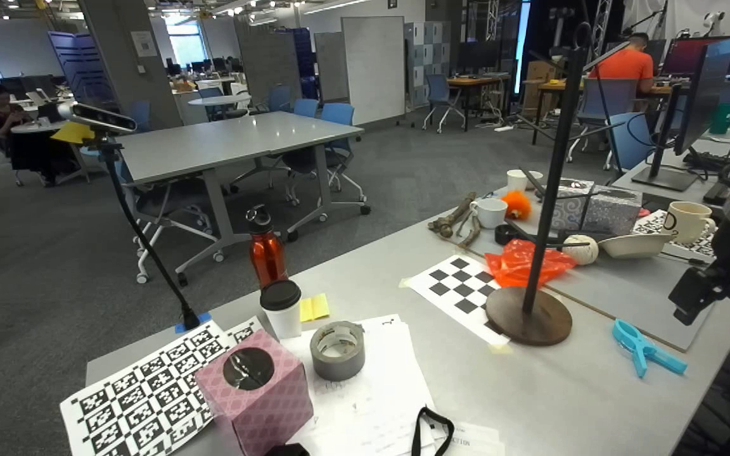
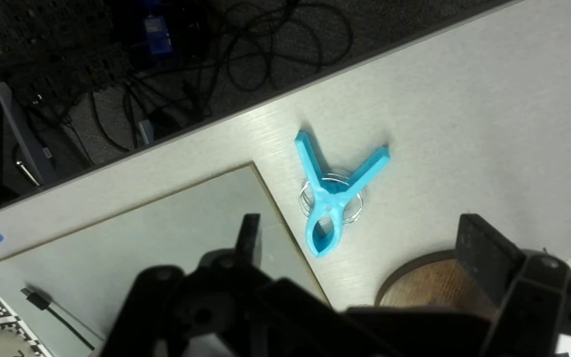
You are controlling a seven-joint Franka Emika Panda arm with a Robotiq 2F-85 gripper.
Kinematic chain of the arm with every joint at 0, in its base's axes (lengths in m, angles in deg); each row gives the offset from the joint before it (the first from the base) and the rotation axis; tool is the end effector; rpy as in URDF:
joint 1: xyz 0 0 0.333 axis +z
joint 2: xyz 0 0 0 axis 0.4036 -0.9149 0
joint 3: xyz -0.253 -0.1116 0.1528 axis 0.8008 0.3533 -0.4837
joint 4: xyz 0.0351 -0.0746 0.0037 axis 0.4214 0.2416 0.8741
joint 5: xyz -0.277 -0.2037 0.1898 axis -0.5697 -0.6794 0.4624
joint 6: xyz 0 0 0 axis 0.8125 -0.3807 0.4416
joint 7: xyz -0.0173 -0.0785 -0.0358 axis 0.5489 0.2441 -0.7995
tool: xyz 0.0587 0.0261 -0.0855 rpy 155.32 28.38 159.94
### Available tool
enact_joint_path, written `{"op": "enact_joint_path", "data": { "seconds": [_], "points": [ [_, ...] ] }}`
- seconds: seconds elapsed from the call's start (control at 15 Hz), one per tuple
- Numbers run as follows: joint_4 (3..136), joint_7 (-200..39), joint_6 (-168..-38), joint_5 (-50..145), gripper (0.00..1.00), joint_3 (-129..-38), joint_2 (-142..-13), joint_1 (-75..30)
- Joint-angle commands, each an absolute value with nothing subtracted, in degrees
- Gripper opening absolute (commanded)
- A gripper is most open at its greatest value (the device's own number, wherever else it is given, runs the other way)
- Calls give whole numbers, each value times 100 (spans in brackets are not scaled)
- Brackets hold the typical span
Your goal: Hang the blue clip on the wooden stand
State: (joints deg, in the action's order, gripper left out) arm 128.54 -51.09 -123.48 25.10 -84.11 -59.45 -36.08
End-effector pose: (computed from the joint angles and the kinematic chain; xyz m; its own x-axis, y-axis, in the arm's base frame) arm 0.4206 -0.0987 0.2601 0.8884 -0.4297 0.1617 -0.4523 -0.8795 0.1478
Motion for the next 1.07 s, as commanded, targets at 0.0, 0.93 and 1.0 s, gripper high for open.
{"op": "enact_joint_path", "data": {
  "seconds": [0.0, 0.93, 1.0],
  "points": [
    [12751, -5000, -12949, 2360, 100, -8139, -6488, -3527],
    [12639, -5399, -13369, 2585, 100, -7670, -6930, -3245],
    [12607, -5478, -13487, 2623, 100, -7626, -7017, -3232]
  ]
}}
